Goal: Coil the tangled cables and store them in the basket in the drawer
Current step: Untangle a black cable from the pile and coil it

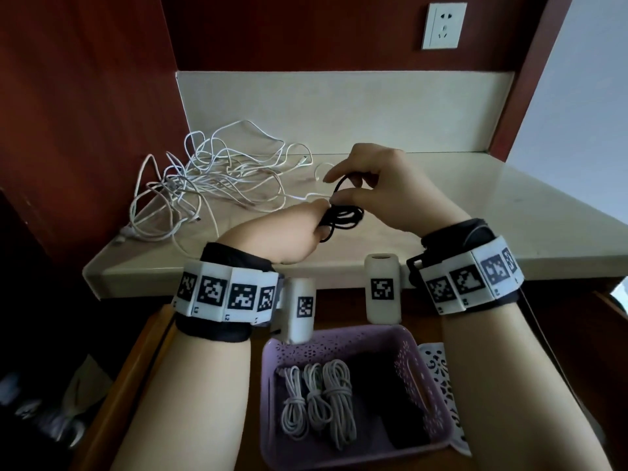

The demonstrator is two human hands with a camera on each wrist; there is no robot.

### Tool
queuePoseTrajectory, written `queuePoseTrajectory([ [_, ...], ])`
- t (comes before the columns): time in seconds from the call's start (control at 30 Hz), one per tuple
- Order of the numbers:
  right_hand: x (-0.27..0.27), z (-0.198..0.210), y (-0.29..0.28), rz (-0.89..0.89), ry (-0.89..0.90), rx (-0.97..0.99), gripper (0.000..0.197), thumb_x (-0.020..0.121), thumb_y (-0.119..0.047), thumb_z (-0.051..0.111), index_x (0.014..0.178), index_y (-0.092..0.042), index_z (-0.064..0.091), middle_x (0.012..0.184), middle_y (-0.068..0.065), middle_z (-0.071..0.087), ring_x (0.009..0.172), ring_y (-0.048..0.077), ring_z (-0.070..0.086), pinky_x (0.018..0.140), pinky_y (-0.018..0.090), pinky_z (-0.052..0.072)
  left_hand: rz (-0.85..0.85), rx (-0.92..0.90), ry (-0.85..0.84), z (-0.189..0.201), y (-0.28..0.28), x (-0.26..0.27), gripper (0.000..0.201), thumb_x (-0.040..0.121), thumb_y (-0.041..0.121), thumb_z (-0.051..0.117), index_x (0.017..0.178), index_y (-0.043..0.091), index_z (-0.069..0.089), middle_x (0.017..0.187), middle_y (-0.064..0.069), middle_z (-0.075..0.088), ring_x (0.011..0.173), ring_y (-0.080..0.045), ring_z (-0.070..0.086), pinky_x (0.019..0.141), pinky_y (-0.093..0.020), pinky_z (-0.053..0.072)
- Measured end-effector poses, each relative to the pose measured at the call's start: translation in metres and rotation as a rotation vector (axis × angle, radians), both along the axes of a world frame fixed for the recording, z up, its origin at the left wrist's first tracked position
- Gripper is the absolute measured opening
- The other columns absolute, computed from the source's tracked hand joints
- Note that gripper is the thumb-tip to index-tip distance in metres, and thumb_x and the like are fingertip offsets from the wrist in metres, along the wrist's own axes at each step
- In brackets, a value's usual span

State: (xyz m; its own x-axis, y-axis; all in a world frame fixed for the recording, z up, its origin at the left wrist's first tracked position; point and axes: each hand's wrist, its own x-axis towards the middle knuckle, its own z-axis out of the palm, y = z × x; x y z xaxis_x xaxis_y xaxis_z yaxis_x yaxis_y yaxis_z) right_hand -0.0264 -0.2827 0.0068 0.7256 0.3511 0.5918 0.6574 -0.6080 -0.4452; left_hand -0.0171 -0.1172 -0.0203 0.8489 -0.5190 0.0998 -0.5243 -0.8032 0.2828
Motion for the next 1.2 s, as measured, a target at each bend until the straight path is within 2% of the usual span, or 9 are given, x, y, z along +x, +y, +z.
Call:
queuePoseTrajectory([
  [0.1, 0.001, -0.004, -0.002, 0.017, 0.053, 0.034, 0.012, 0.074, -0.009, 0.078, 0.085, -0.011, 0.073, 0.068, -0.011, 0.046, 0.060, -0.001, 0.043, 0.061, 0.009, 0.033, -0.032, 0.079, 0.020, 0.001, -0.006, -0.003, 0.008, 0.094, 0.006, 0.039, 0.091, 0.011, 0.045, 0.091, -0.011, 0.053, 0.084, -0.030, 0.052, 0.075, -0.039, 0.041],
  [0.23, 0.006, -0.014, -0.018, 0.152, 0.205, 0.308, 0.010, 0.075, -0.002, 0.075, 0.077, -0.010, 0.072, 0.066, -0.013, 0.065, 0.065, -0.002, 0.057, 0.066, 0.011, 0.043, -0.178, -0.135, 0.141, 0.010, 0.000, -0.010, 0.012, 0.093, 0.004, 0.048, 0.097, 0.012, 0.055, 0.089, -0.004, 0.058, 0.084, -0.018, 0.053, 0.081, -0.033, 0.043],
  [0.3, 0.012, -0.021, -0.021, 0.214, 0.298, 0.478, 0.020, 0.074, -0.003, 0.070, 0.068, -0.022, 0.073, 0.062, -0.009, 0.066, 0.059, 0.007, 0.053, 0.056, 0.016, 0.041, -0.227, -0.272, 0.155, 0.017, 0.003, -0.015, 0.013, 0.094, 0.009, 0.053, 0.106, 0.009, 0.057, 0.081, 0.002, 0.055, 0.070, -0.003, 0.048, 0.069, -0.021, 0.040],
  [0.37, 0.015, -0.024, -0.016, 0.209, 0.345, 0.531, 0.017, 0.074, -0.004, 0.059, 0.072, -0.015, 0.071, 0.054, -0.009, 0.059, 0.050, 0.006, 0.042, 0.047, 0.016, 0.032, -0.178, -0.368, 0.109, 0.020, 0.007, -0.016, 0.018, 0.094, 0.018, 0.056, 0.106, 0.004, 0.055, 0.070, 0.001, 0.049, 0.053, -0.001, 0.038, 0.054, -0.020, 0.033],
  [0.47, 0.014, -0.023, -0.001, 0.259, 0.336, 0.471, 0.012, 0.088, 0.009, 0.050, 0.093, 0.002, 0.058, 0.048, -0.014, 0.048, 0.042, -0.001, 0.033, 0.043, 0.012, 0.027, -0.129, -0.573, 0.091, 0.022, 0.015, -0.014, 0.003, 0.095, 0.014, 0.054, 0.094, 0.012, 0.052, 0.055, 0.008, 0.047, 0.045, -0.001, 0.038, 0.049, -0.018, 0.031],
  [0.63, 0.014, -0.023, 0.010, 0.105, 0.305, 0.190, 0.013, 0.095, -0.003, 0.048, 0.085, -0.004, 0.057, 0.062, -0.005, 0.061, 0.051, 0.010, 0.051, 0.057, 0.028, 0.044, -0.027, -0.848, 0.130, 0.017, 0.022, -0.006, 0.021, 0.094, 0.005, 0.055, 0.101, 0.017, 0.040, 0.078, -0.001, 0.053, 0.054, -0.016, 0.044, 0.060, -0.028, 0.039],
  [0.8, 0.006, -0.016, 0.019, 0.006, 0.157, 0.242, 0.017, 0.092, -0.007, 0.054, 0.082, 0.000, 0.065, 0.058, 0.000, 0.048, 0.050, 0.006, 0.035, 0.051, 0.018, 0.029, -0.003, -1.020, 0.136, 0.019, 0.019, -0.004, 0.023, 0.095, 0.002, 0.053, 0.093, 0.020, 0.039, 0.081, -0.005, 0.053, 0.056, -0.015, 0.042, 0.053, -0.024, 0.038],
  [1.03, 0.001, -0.016, 0.026, -0.037, 0.189, 0.295, 0.051, 0.082, -0.043, 0.069, 0.061, 0.002, 0.058, 0.052, -0.008, 0.031, 0.050, 0.005, 0.026, 0.048, 0.021, 0.020, 0.037, -0.829, 0.066, 0.015, 0.011, -0.003, 0.021, 0.097, -0.001, 0.040, 0.108, 0.015, 0.034, 0.075, 0.004, 0.046, 0.057, -0.010, 0.042, 0.053, -0.020, 0.040],
  [1.2, 0.005, -0.019, 0.017, -0.011, 0.214, 0.339, 0.037, 0.086, -0.033, 0.068, 0.076, 0.002, 0.072, 0.060, 0.007, 0.064, 0.052, 0.002, 0.044, 0.053, 0.017, 0.032, 0.016, -0.705, 0.058, 0.014, 0.003, -0.006, 0.019, 0.099, 0.018, 0.044, 0.116, 0.017, 0.036, 0.084, 0.010, 0.054, 0.061, -0.008, 0.046, 0.062, -0.022, 0.042],
])
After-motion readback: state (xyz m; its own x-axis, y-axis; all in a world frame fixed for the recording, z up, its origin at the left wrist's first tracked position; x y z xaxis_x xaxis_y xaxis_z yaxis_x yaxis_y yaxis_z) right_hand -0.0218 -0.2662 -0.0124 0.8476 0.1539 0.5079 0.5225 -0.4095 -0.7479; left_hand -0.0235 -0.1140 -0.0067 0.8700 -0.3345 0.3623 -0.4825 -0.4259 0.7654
